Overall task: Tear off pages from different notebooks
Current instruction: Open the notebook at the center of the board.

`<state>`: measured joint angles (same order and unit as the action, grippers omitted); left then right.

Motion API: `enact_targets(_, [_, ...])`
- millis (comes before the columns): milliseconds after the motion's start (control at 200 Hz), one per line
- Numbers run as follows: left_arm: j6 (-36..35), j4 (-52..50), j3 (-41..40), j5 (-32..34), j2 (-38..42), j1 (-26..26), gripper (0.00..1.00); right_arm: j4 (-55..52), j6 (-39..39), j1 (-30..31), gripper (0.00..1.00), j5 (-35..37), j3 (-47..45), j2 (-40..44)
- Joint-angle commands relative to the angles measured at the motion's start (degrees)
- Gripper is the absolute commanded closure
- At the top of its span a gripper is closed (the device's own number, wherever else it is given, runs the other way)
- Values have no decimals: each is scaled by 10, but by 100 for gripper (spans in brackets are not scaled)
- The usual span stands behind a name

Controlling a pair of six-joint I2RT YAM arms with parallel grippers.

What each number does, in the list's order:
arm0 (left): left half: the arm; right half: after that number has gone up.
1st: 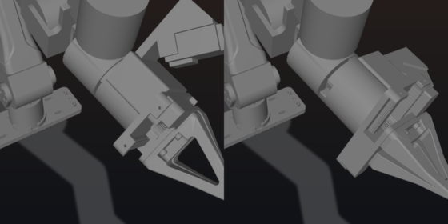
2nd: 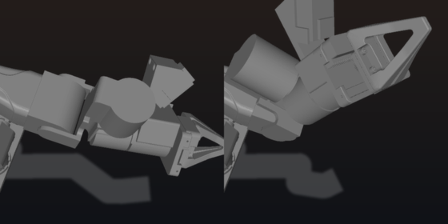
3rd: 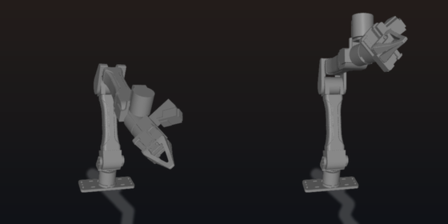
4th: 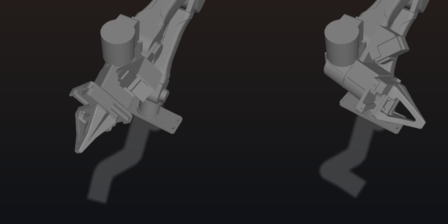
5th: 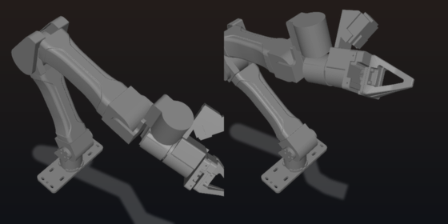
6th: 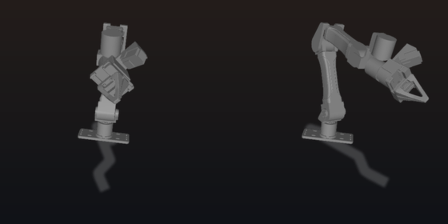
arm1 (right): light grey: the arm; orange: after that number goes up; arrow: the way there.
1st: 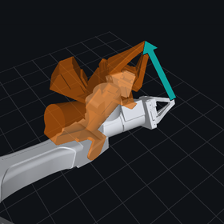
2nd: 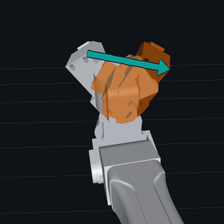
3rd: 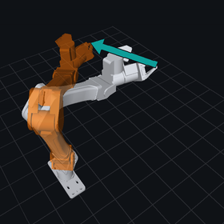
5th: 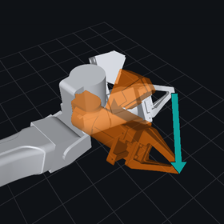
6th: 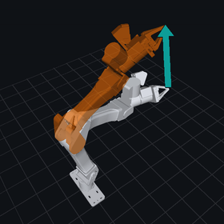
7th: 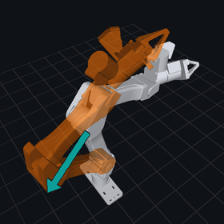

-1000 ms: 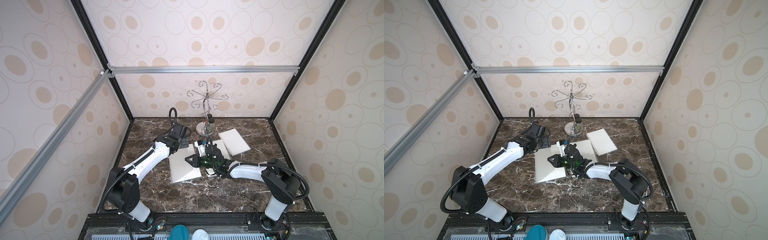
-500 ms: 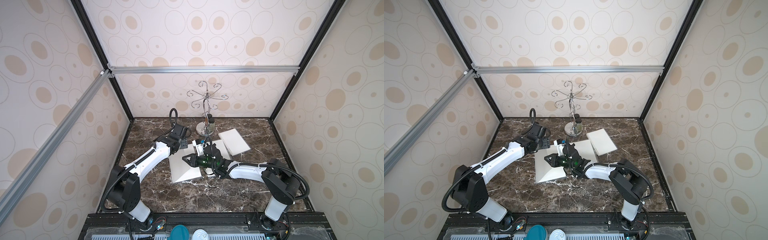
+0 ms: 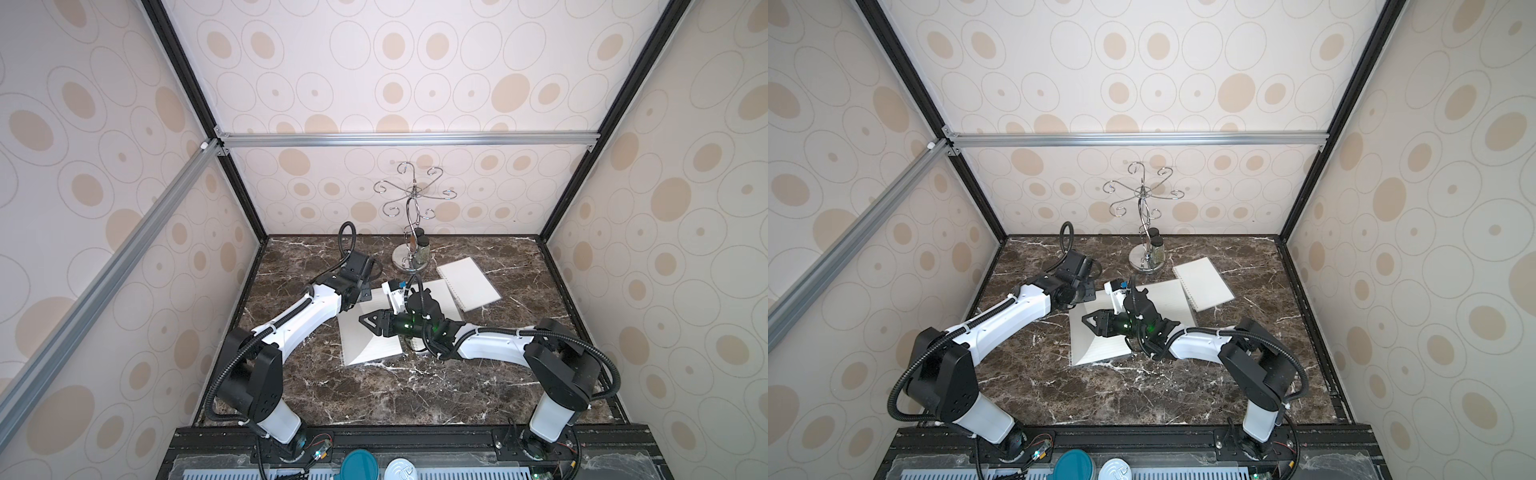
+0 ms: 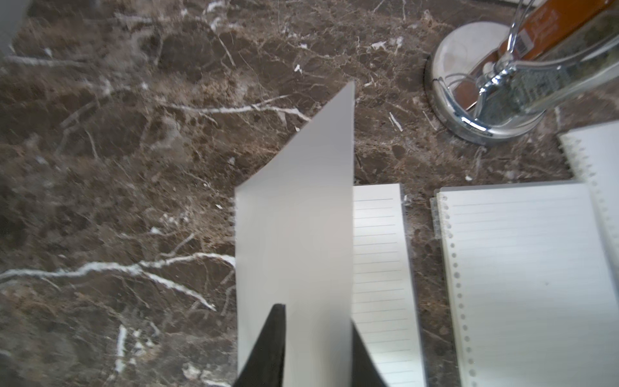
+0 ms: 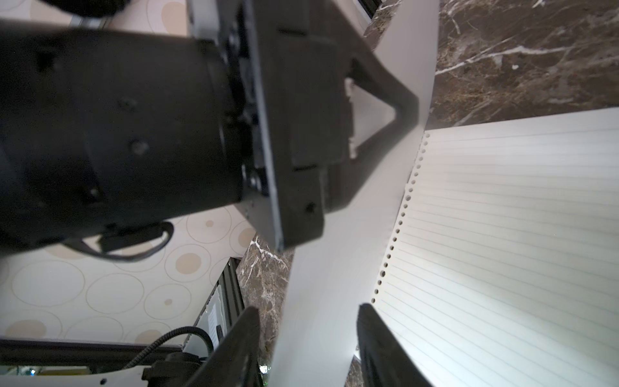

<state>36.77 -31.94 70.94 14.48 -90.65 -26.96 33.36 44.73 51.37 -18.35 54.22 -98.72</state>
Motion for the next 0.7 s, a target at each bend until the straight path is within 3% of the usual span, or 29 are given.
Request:
enact_targets(0, [-3,-41,-10,-54,11,38,97,-8,-21,3,42,19,-15,50])
enact_targets(70, [-10,-37,-21,-89,16,59,100,-8,-31,2,39,29,-26,71])
enact_targets(340, [-36,-45,-42,-124,48,74,100,-51,-58,-29,38,72,-74,157])
enact_targets(490, [-87,-75,-33,-55,46,73,100,-75,-75,-54,34,122,-106,194])
enact_targets(595, [-99,-68,-46,-70,57,74,100,-105,-95,-65,32,174,-104,190])
enact_targets(695, [-106,-65,-57,-95,77,74,100,-115,-91,-87,32,168,-91,157])
